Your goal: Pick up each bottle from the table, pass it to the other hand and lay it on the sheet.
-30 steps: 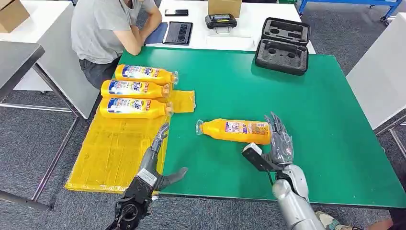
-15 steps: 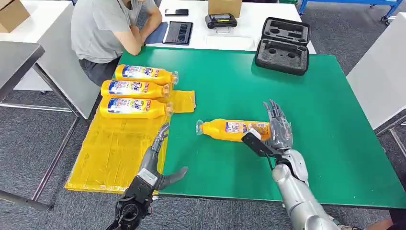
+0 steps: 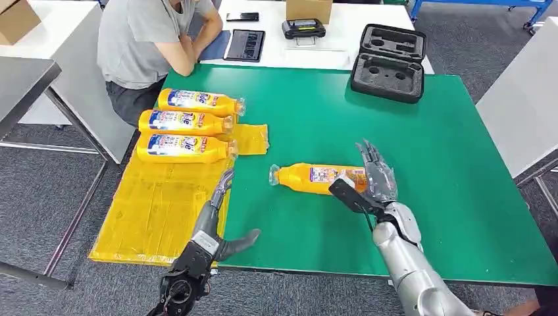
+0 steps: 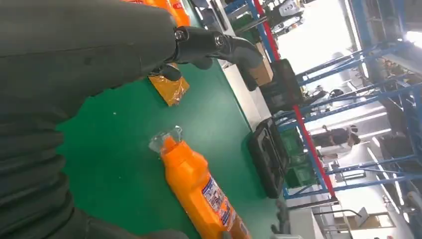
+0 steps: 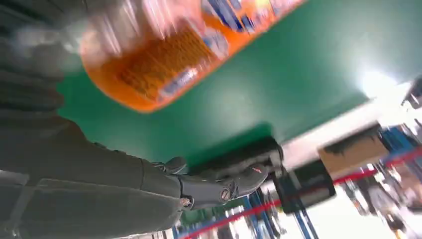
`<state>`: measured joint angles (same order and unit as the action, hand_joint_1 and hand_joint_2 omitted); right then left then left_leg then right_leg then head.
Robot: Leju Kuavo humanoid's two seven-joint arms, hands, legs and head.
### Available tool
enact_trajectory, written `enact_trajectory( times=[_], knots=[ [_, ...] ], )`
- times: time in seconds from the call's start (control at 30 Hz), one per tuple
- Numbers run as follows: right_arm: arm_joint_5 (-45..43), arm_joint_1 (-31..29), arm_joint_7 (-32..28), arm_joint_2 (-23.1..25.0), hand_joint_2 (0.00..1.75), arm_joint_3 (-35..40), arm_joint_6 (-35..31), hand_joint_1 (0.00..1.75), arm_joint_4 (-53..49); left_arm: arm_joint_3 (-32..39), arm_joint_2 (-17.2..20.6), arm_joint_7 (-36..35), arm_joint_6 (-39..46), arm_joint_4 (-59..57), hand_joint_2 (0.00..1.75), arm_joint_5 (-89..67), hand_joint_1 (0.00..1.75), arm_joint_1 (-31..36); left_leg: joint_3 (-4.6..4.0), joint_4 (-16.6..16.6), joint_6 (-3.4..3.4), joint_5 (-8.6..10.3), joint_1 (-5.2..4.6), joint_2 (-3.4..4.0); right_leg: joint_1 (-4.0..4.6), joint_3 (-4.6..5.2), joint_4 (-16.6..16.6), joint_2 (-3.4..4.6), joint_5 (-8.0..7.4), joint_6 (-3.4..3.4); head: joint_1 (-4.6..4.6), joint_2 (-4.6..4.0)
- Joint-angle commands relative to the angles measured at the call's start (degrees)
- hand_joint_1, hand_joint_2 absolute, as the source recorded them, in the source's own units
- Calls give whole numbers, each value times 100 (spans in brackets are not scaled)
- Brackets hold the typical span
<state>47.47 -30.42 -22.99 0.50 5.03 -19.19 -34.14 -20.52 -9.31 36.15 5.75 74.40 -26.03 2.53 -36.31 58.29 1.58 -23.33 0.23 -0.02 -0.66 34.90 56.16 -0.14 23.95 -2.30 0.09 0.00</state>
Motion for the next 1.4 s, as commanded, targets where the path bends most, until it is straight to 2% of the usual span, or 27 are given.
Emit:
enact_trajectory(
  times=[0.03,0.3,0.37,0.4,0.5,0.67,0.73,0.77,0.8,0.83,1.2,1.3,1.4],
  knots=[
    [13,-422,77,41,175,41,111,0,732,112,10,-42,-34,-332,175,-42,0,201,26,-4,-6,-10,-1,6,-1,-23,-2,6,8,7,2,0],
    [8,-453,114,43,175,44,263,0,808,111,22,-54,-37,-329,175,-73,0,188,15,-3,-4,-4,-2,3,-1,-13,-2,3,4,4,2,0],
    [4,-472,143,53,175,58,410,0,887,116,37,-60,-34,-321,175,-95,0,156,43,-8,-9,-14,-1,7,-1,-39,-4,8,13,11,2,0],
    [17,-485,154,54,175,77,473,0,925,115,42,-61,-33,-318,175,-106,0,146,18,-4,-4,-5,-1,5,-1,-15,-3,5,4,5,2,0],
    [57,-535,222,37,175,121,609,0,1020,96,43,-71,-19,-332,175,-155,0,156,13,-5,-3,-3,-3,4,-2,-10,-2,4,3,4,2,0],
    [364,-622,594,-30,175,338,701,0,1188,112,9,-73,-31,-363,175,-160,0,192,47,-7,-8,-17,-3,8,-2,-43,-3,8,16,11,2,0],
    [584,-670,795,-81,175,504,758,0,1261,115,12,-73,-34,-381,175,-154,0,222,21,-5,-4,-6,-3,3,-3,-18,-2,3,6,5,2,0],
    [643,-684,837,-91,175,547,775,0,1274,115,14,-73,-38,-391,175,-154,0,228,53,-7,-9,-19,-3,6,-2,-49,-4,7,18,11,2,0],
    [711,-714,926,-100,175,598,900,0,1329,114,17,-73,-42,-409,175,-153,0,234,35,-4,-7,-12,-1,3,0,-33,-3,4,12,8,2,0],
    [756,-715,944,-107,175,638,921,0,1337,113,19,-73,-44,-418,175,-153,0,233,16,-5,-4,-3,-2,0,-2,-14,-2,0,5,4,2,0],
    [1103,-777,1246,-145,175,817,962,0,1420,116,9,-70,-68,-430,175,-157,0,215,37,-7,-7,-11,-1,0,0,-34,-6,1,12,8,0,0],
    [1093,-816,1252,-150,175,804,1202,0,1464,117,-5,-69,-69,-455,175,-162,0,244,21,-6,-4,-4,-1,-2,0,-19,-4,-3,6,5,2,0],
    [1012,-875,1204,-189,175,753,1572,0,1558,93,-28,-64,-83,-550,175,-169,0,348,40,-7,-7,-11,0,-3,1,-38,-6,-3,13,8,2,0]
  ],
)
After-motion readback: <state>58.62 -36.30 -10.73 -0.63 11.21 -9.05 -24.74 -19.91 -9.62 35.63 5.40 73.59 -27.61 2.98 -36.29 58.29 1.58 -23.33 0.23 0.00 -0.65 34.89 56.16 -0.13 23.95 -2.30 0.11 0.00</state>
